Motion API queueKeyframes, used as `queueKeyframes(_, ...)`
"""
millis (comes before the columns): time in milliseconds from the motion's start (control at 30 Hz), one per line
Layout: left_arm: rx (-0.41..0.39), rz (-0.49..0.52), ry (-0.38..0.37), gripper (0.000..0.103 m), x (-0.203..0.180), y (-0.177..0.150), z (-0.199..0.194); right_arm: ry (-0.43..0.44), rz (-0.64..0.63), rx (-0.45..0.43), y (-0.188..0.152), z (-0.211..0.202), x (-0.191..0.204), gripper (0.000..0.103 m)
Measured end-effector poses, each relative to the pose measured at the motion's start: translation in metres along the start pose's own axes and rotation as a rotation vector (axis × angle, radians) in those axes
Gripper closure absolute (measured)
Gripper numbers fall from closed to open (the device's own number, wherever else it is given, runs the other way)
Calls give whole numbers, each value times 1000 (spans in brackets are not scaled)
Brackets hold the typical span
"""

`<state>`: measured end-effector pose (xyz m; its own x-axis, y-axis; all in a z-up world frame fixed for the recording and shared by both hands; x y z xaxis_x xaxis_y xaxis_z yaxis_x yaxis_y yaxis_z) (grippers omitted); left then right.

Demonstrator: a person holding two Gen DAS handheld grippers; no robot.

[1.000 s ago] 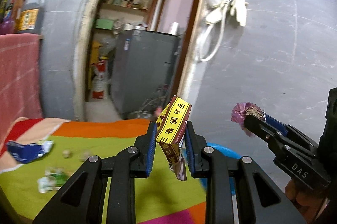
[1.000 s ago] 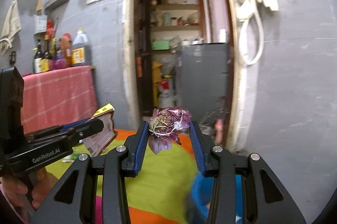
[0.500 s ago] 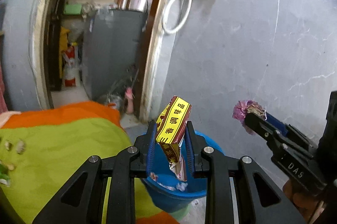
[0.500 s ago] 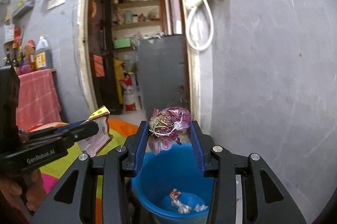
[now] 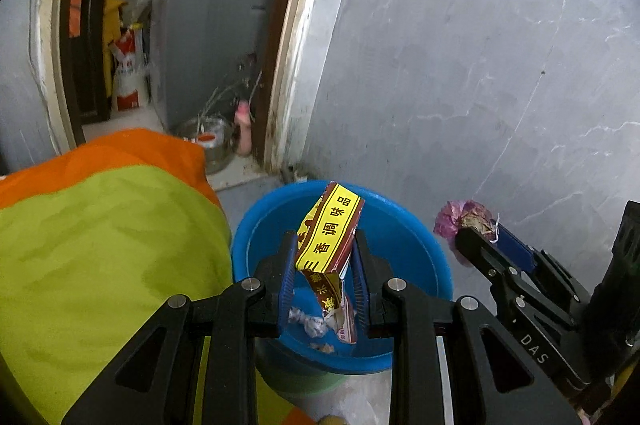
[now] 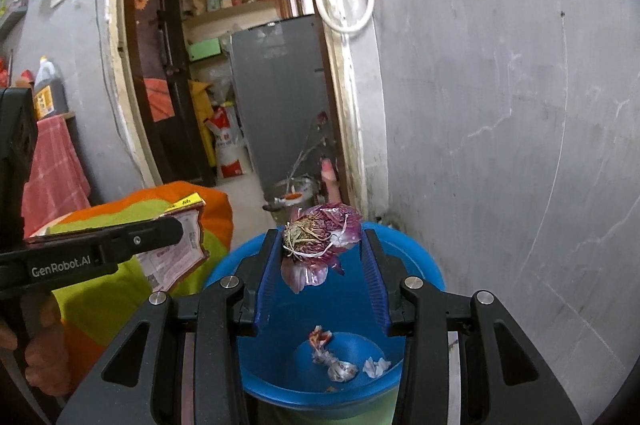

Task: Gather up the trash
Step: 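Carry both held scraps over the blue basin and open both grippers, then move both grippers back over the remaining trash on the blanket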

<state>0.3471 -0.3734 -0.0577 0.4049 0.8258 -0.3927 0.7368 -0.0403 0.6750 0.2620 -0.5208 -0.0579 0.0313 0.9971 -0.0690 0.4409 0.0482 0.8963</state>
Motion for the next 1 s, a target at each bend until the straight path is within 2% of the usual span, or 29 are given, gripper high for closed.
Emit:
queueKeyframes(200,51,-10,15,80,2,-3,11,7,22,49,-7,17,-6,61)
queueKeyframes(267,55,-14,15,70,3,-5,12,11,29,59,-8,20,-6,61)
queueKeyframes(500,11,-36,8,61,6,-3,2,10,29,52,-2,19,-8,59)
queueKeyframes(700,-79,-42,1,46,10,3,-24,-8,19,7,11,1,-7,52)
queueKeyframes(800,-140,-48,-3,25,16,7,-46,-17,10,-23,22,-12,-5,50)
queueKeyframes(867,-213,-60,2,6,20,11,-66,-20,4,-47,31,-21,-1,42)
queueKeyframes(933,-299,-70,11,2,27,14,-88,-19,-2,-74,39,-31,4,35)
queueKeyframes(1000,-347,-68,18,2,33,16,-106,-16,-10,-96,47,-40,10,29)
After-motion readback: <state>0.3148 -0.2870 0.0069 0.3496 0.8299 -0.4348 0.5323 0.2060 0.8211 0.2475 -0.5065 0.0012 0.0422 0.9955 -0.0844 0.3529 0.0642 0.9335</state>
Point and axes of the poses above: each gripper's, at about its wrist camera, not at the fingertips, and z roughly the way its jaws point, x to its left, y to its top, the point moved 3 cm from there along z, roughly the way its jaws point, and after that the axes turned 13 degrees about -z, right-handed, at the moved point
